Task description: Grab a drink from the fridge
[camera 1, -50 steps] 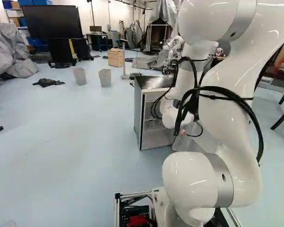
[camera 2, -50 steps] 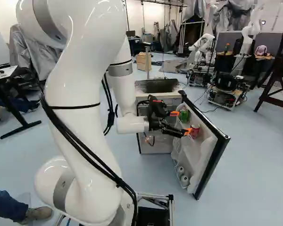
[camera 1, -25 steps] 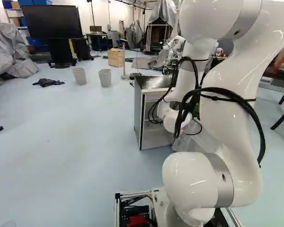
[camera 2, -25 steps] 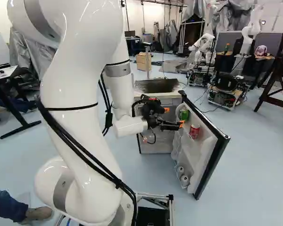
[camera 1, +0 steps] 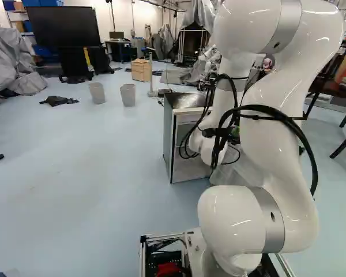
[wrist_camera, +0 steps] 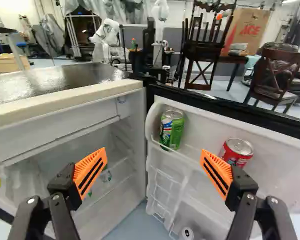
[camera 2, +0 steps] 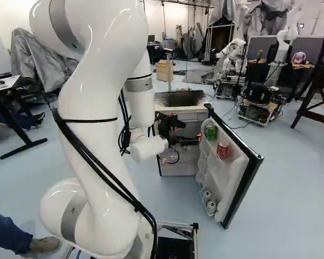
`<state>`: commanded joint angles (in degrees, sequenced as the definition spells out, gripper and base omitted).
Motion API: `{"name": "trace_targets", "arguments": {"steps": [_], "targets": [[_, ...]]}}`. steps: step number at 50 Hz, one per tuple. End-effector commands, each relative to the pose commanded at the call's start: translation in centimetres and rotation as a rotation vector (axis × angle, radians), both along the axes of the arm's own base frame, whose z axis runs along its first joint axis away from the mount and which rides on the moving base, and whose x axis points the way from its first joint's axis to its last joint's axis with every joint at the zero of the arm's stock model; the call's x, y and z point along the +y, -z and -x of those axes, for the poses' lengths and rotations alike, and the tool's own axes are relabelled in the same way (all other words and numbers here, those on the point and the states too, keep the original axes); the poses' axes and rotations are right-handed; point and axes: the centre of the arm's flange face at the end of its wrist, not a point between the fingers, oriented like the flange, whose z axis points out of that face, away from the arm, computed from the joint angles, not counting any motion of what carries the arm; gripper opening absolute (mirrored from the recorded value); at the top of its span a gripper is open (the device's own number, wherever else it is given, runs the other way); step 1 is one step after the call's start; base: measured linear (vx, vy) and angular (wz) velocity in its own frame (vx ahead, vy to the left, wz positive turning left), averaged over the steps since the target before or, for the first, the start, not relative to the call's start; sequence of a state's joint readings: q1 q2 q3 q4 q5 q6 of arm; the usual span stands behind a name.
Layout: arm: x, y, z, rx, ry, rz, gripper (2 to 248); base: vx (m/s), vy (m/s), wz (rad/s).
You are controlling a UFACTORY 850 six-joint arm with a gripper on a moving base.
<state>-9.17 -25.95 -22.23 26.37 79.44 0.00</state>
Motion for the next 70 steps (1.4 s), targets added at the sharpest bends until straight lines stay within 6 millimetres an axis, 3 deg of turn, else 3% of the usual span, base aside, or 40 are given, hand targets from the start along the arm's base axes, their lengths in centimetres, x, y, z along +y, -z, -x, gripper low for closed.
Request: {"name": "trace_targets", "arguments": {"steps": [33, 46, 70], "targets": [[2.2, 3.5, -0.7, 0.075, -0.280, -0.043, 247, 0.000, 0.000, 0.000], [2.0, 4.5, 0.1, 0.107, -0.274, -0.054, 247, 0.000, 0.000, 0.000], [2.1, 4.0, 3.5, 0.142, -0.243, -0.062, 247, 0.000, 0.000, 0.000]]}}
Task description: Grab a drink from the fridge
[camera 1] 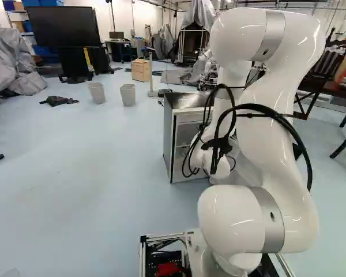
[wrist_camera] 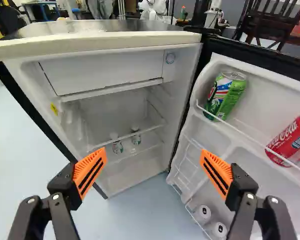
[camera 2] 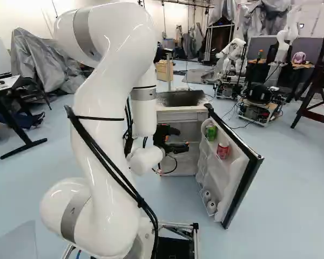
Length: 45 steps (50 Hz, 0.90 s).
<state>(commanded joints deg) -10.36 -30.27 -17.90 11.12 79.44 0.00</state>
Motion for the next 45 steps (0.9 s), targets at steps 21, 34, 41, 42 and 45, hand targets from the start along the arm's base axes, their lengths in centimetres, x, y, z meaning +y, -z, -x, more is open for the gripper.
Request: {"name": "trace_targets", "arguments": {"steps": [21, 34, 41, 42, 45], "targets": [[-0.1, -0.6, 2.9, 0.020, 0.054, 0.009, 247, 0.000, 0.000, 0.000], [-0.7, -0.9, 3.5, 0.006, 0.125, 0.035, 247, 0.000, 0.000, 0.000], [-1.0, -1.0, 3.6, -0.006, 0.163, 0.051, 247, 0.000, 0.000, 0.000], [-1.1, -1.1, 3.6, -0.008, 0.169, 0.054, 247, 0.000, 0.000, 0.000], [-1.2, -1.1, 3.7, -0.014, 0.184, 0.062, 247, 0.000, 0.000, 0.000]]}}
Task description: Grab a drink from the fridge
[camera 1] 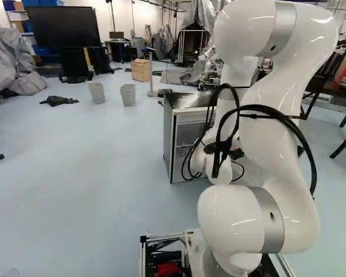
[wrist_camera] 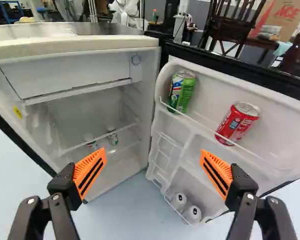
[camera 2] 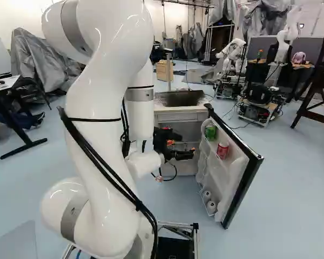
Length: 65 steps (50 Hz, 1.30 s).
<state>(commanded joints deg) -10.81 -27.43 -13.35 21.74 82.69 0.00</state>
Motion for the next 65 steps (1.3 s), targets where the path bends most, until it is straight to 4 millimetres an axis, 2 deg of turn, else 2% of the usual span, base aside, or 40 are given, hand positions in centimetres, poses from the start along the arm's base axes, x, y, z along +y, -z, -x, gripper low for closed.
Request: {"name": "trace_targets", "arguments": {"steps": [31, 65], "targets": [[-1.3, -0.8, 0.2, -0.063, 0.145, 0.087, 247, 0.000, 0.000, 0.000], [-2.9, -0.1, -3.5, -0.092, 0.308, 0.128, 247, 0.000, 0.000, 0.000]]}}
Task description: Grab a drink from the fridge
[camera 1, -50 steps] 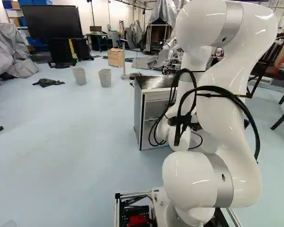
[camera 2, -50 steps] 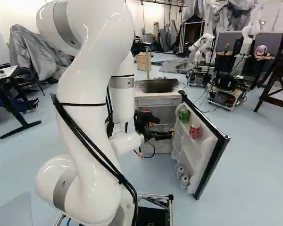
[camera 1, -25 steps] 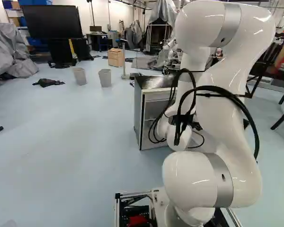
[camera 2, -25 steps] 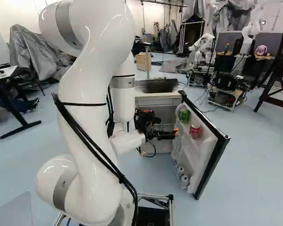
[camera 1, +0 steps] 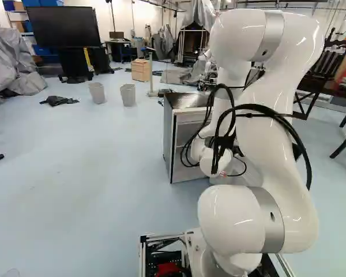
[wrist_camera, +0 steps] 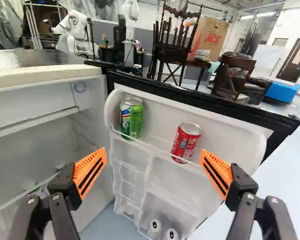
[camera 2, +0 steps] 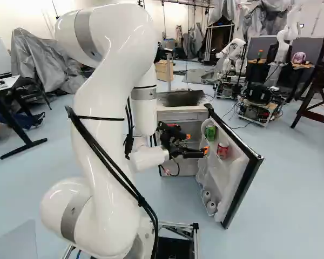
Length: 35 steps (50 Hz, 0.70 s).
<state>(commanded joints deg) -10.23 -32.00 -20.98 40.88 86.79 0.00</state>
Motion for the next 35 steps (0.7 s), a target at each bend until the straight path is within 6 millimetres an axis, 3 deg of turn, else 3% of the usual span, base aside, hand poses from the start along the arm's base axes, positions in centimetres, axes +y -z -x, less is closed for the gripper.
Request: {"name": "trace_targets", "arguments": {"steps": [24, 35], "targets": [[-1.9, 1.3, -2.4, 0.017, 0.192, -0.047, 247, 0.000, 0.000, 0.000], [-2.6, 1.0, -3.5, 0.000, 0.246, -0.073, 247, 0.000, 0.000, 0.000]]}}
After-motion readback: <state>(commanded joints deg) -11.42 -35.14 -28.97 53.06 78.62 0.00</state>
